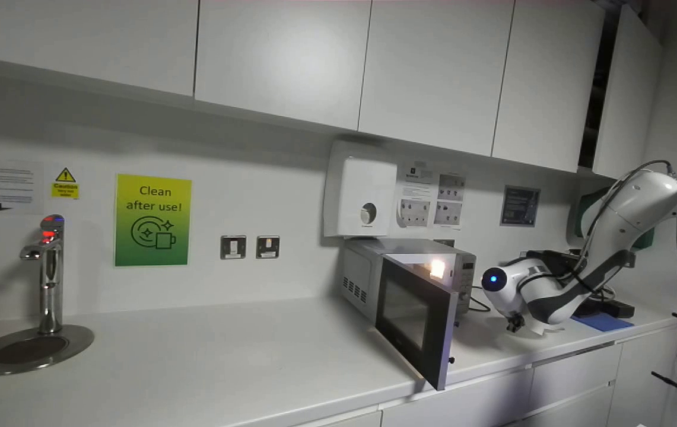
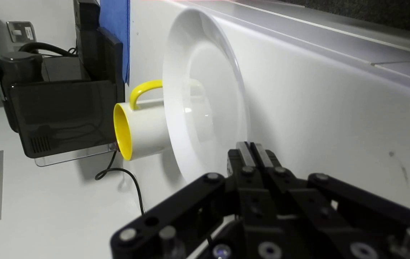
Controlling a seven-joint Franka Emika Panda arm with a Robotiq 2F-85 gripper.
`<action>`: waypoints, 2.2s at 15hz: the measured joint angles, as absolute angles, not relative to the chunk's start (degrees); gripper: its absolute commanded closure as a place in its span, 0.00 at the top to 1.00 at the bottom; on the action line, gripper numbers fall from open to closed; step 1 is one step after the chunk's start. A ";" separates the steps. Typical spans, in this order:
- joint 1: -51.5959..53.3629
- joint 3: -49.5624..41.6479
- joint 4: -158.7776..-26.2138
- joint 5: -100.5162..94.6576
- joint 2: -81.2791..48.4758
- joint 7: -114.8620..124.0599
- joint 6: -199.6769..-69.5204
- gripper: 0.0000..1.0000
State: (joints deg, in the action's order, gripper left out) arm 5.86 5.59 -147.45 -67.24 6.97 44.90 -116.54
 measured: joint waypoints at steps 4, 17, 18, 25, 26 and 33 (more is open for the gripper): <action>5.90 5.59 -147.45 -67.25 6.96 44.90 -116.55 0.01; 6.02 5.60 -147.46 -68.50 6.43 45.01 -119.11 0.01; 6.02 5.60 -147.46 -68.54 6.32 45.02 -119.52 0.01; 6.13 5.64 -147.46 -68.90 4.78 46.47 -121.52 0.01; 6.13 5.64 -147.46 -68.90 4.63 46.53 -121.66 0.01; 6.13 5.64 -147.34 -68.91 4.16 46.53 -121.72 0.61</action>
